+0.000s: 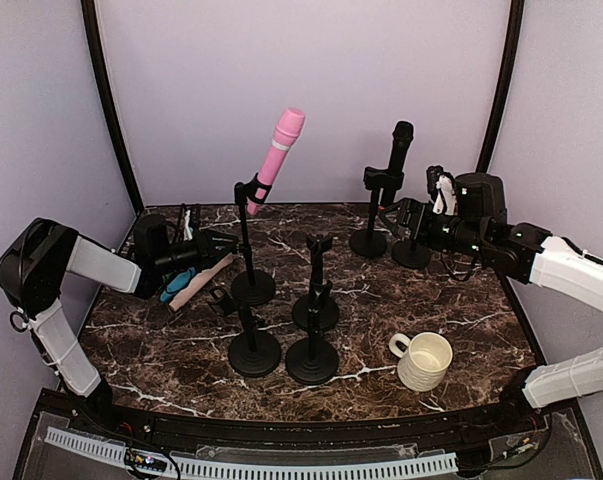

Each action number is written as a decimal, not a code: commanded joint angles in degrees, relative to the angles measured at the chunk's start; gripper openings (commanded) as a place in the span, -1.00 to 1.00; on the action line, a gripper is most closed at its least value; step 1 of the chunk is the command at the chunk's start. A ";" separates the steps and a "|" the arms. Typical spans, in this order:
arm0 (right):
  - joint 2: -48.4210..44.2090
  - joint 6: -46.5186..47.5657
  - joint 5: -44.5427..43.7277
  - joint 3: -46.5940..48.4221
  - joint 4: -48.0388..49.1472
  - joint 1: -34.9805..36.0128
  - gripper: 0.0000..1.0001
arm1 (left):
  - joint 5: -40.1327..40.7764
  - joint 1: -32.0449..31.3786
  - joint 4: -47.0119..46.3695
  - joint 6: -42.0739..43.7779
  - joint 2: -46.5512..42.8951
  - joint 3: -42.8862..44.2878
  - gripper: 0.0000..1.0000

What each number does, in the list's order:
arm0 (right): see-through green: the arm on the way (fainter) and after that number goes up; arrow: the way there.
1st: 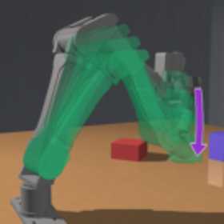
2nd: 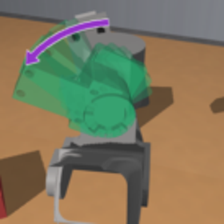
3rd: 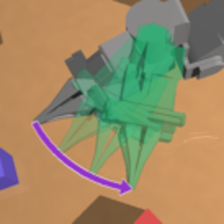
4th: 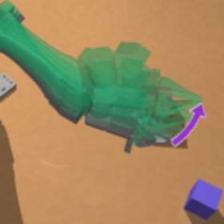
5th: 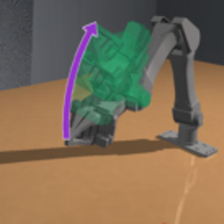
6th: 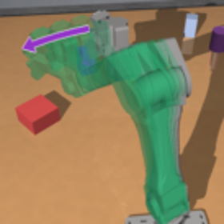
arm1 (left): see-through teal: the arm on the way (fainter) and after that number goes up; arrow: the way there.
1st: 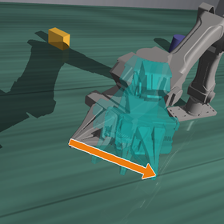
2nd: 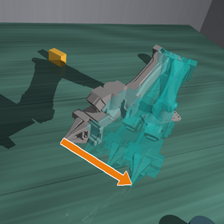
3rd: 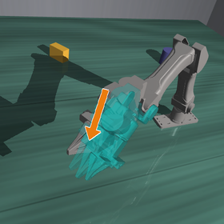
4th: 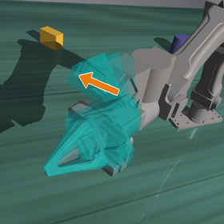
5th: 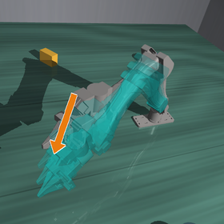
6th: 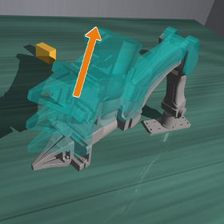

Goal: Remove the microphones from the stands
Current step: Unscrew the knob on the microphone stand.

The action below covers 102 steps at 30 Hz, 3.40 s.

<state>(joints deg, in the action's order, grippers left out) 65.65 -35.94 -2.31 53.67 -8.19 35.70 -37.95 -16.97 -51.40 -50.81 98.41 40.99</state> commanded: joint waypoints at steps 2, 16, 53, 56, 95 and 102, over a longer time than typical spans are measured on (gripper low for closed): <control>0.05 -0.27 0.62 1.95 0.74 -0.46 0.85 | -0.60 0.27 -1.78 -0.16 0.15 0.14 -0.41; -1.51 -0.78 0.37 1.45 0.28 -0.46 0.84 | -1.79 0.27 -3.31 -0.86 1.46 0.01 -0.25; -4.41 -1.82 -0.59 -0.94 0.45 -0.46 0.82 | -0.41 -0.17 5.52 -2.86 1.01 2.46 -0.85; -4.56 -1.89 -0.64 -1.22 0.46 -0.46 0.82 | 0.18 -0.17 9.81 -3.37 0.24 2.98 -0.87; -11.60 -1.44 -2.25 -4.19 -0.71 -0.46 0.80 | 4.58 0.03 33.91 46.61 -23.14 6.25 0.34; -12.19 -1.43 -2.08 -5.24 0.35 -0.45 0.80 | 8.90 -1.92 38.86 66.12 -25.81 4.89 0.32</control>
<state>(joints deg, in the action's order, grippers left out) 54.59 -37.60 -3.88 49.36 -10.11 35.57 -31.16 -17.74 -15.70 -0.27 74.87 48.12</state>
